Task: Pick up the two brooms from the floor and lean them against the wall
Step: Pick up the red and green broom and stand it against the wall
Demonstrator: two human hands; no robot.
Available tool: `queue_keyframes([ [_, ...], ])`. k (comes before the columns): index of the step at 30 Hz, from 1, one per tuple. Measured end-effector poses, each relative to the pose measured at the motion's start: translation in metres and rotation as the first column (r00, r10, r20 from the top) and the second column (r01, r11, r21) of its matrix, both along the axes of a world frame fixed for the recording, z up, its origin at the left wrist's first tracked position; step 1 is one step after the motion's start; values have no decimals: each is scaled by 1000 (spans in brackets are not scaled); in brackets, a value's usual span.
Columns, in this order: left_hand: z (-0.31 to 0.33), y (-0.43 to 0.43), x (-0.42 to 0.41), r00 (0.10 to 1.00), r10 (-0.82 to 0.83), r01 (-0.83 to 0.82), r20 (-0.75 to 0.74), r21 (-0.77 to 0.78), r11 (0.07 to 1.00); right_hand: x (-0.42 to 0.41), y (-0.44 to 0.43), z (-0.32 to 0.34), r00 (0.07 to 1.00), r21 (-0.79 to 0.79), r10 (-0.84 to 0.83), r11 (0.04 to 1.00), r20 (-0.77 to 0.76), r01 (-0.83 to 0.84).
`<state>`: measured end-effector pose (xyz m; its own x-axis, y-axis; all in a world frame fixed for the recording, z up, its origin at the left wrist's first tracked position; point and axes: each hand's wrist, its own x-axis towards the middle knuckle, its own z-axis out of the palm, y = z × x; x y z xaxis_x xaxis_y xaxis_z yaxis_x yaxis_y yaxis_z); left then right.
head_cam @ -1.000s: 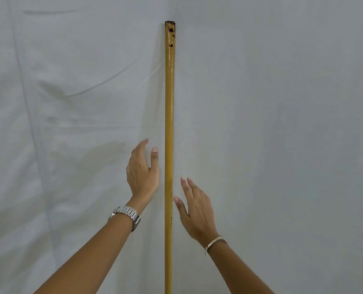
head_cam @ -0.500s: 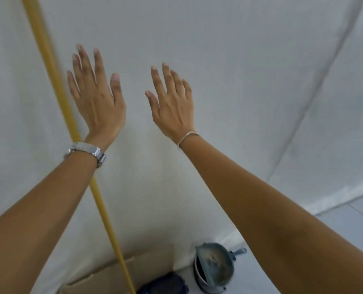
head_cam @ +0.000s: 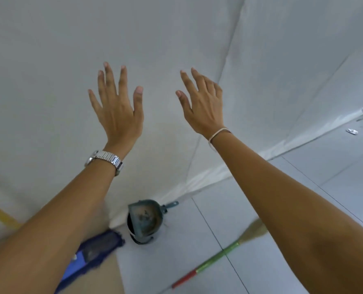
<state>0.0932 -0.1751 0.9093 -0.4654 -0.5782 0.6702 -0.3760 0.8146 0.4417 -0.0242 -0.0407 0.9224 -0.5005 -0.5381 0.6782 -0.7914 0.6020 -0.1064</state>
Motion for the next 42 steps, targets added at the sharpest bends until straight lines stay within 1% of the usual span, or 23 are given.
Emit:
queue_keyframes([
  [3,-57,64,-51,997,-42,36,66,99,994,-47,59,-57,998,51,15,999,61,-18],
  [8,-183,151,-101,964,-143,96,225,208,973,-105,136,-176,981,222,32,972,192,-75],
  [12,-310,202,-118,894,-257,149,368,298,943,-133,199,-297,970,333,31,936,240,-112],
  [14,-381,224,-119,851,-290,146,437,335,931,-142,230,-367,948,415,-5,900,318,-134],
  [15,-427,236,-119,827,-303,132,473,360,924,-145,246,-413,931,447,-21,881,365,-155],
  [18,-515,258,-107,781,-317,64,538,436,897,-141,276,-501,890,489,-70,853,450,-180],
  [21,-628,282,-85,740,-311,-63,596,522,851,-131,291,-615,844,546,-59,786,533,-290],
  [23,-699,297,-71,727,-289,-181,623,580,795,-122,295,-688,812,585,-58,724,580,-367],
  [24,-730,303,-65,723,-273,-252,634,610,751,-118,295,-721,809,591,-42,706,586,-391],
  [25,-758,307,-59,720,-260,-329,643,647,688,-113,294,-751,807,595,-32,694,589,-406],
  [27,-804,311,-51,723,-205,-489,660,698,523,-104,290,-800,790,584,-27,688,613,-430],
  [28,-829,314,-45,726,-161,-563,669,712,419,-97,289,-829,766,571,-24,682,642,-457],
  [29,-848,316,-41,739,-97,-620,667,729,289,-90,287,-853,739,565,-30,665,673,-488],
  [31,-880,319,-33,743,59,-667,667,745,-26,-79,283,-893,700,586,-59,600,712,-545],
  [32,-901,321,-29,735,125,-642,666,744,-187,-75,282,-914,691,601,-73,565,719,-566],
  [33,-913,319,-27,730,165,-598,663,737,-316,-72,281,-927,687,615,-84,532,722,-581],
  [34,-928,317,-22,730,186,-543,658,723,-426,-68,281,-942,682,626,-97,506,725,-593],
  [35,-940,315,-19,738,179,-493,651,701,-514,-66,280,-954,679,632,-110,497,726,-595],
  [36,-951,311,-15,761,161,-441,628,684,-581,-63,278,-965,681,632,-113,504,724,-588],
  [37,-958,307,-14,785,161,-388,598,677,-625,-63,277,-973,690,634,-114,524,714,-569],
  [39,-968,299,-13,806,216,-306,551,701,-644,-61,274,-984,713,632,-106,566,693,-530],
  [42,-963,291,-20,797,396,-116,456,759,-640,-65,268,-981,707,599,-71,594,704,-537],
])
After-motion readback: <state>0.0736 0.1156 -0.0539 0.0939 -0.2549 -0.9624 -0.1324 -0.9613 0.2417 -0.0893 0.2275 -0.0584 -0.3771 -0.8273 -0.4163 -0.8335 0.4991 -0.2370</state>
